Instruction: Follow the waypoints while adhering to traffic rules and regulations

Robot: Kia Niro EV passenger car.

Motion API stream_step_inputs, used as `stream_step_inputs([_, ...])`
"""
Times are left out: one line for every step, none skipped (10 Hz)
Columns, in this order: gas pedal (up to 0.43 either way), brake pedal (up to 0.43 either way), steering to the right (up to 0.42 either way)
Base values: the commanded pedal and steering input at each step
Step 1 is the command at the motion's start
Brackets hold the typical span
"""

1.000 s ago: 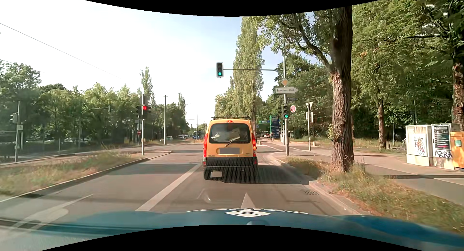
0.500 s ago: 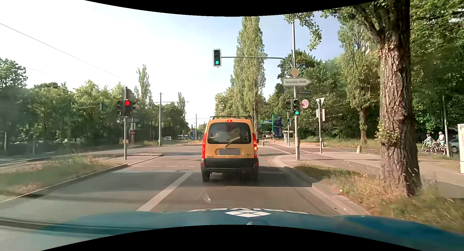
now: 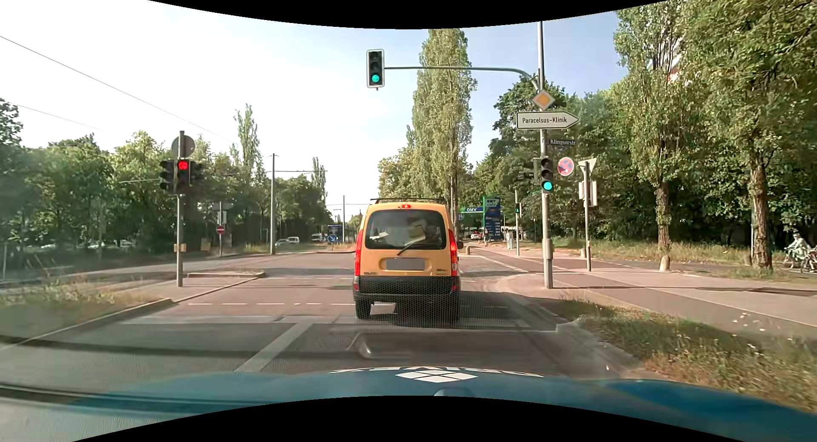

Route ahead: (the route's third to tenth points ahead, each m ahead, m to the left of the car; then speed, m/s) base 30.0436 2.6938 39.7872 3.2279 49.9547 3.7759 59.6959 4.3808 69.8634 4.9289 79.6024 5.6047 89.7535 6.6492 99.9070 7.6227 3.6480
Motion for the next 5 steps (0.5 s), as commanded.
stream_step_inputs([0.0, 0.22, -0.009])
stream_step_inputs([0.0, 0.22, -0.009])
stream_step_inputs([0.0, 0.201, -0.009])
stream_step_inputs([0.0, 0.165, -0.009])
stream_step_inputs([0.0, 0.0, -0.01])
